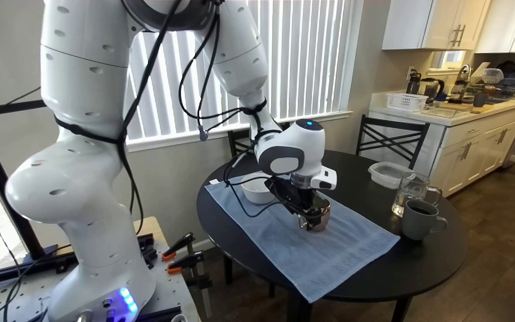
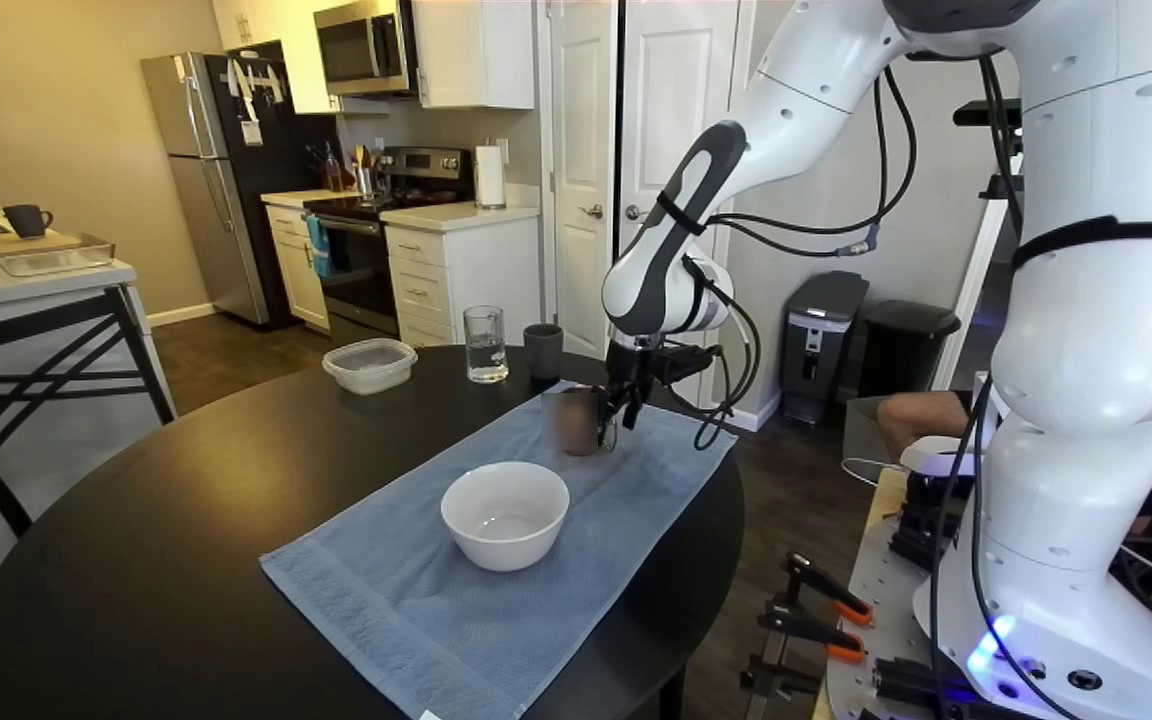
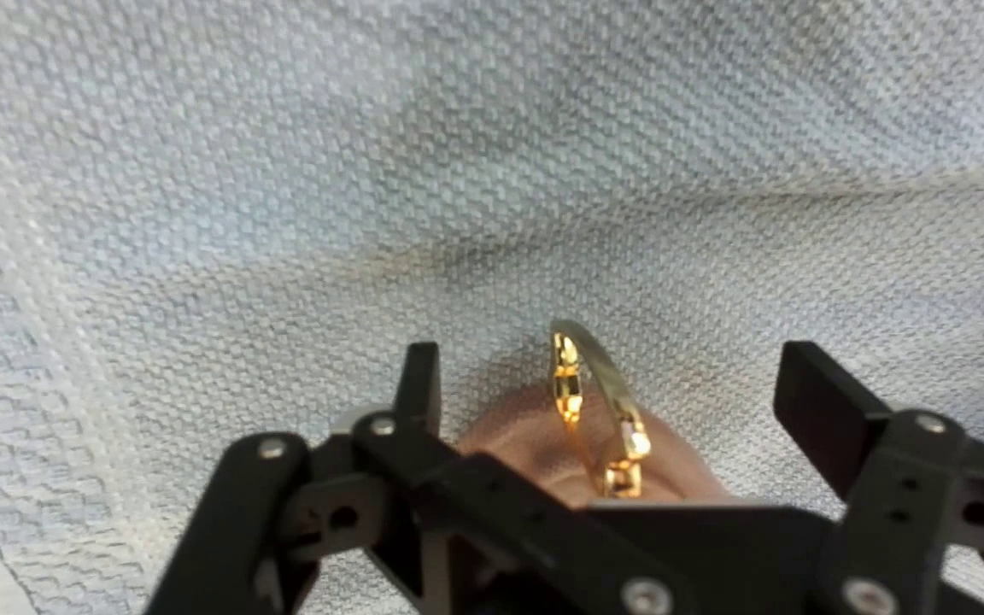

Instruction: Pour the items in the cup into the bowl

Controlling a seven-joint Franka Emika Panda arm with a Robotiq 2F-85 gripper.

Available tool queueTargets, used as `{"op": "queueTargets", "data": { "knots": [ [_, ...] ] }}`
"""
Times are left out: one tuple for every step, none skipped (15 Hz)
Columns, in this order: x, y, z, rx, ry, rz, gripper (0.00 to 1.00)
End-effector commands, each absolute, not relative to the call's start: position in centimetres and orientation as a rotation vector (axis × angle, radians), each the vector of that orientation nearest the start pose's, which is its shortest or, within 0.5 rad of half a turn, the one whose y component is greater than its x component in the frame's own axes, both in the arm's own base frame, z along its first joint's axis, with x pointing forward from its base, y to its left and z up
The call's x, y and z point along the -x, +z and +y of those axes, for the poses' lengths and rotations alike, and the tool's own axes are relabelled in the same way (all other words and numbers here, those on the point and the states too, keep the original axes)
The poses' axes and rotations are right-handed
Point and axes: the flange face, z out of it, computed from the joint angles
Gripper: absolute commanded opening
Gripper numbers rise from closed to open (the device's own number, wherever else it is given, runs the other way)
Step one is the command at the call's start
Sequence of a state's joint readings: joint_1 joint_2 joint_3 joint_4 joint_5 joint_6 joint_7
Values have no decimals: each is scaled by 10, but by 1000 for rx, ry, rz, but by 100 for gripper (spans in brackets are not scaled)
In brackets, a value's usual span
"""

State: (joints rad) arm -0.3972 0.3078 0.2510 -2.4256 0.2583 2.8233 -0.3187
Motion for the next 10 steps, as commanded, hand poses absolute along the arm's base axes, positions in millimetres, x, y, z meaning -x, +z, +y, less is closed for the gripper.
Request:
{"op": "queueTargets", "data": {
  "knots": [
    [-480, 213, -86, 2991, -182, 140, 100],
    [-480, 215, -88, 2996, -175, 150, 100],
    [-480, 217, -91, 2998, -167, 155, 100],
    [-480, 216, -92, 3000, -151, 151, 99],
    [-480, 214, -93, 3003, -136, 144, 74],
    [-481, 211, -95, 3011, -135, 150, 74],
    [-481, 209, -95, 3014, -128, 147, 69],
    [-482, 208, -96, 3016, -128, 146, 63],
    [-483, 207, -96, 3021, -135, 144, 56],
    [-486, 204, -96, 3032, -143, 134, 49]
  ]
}}
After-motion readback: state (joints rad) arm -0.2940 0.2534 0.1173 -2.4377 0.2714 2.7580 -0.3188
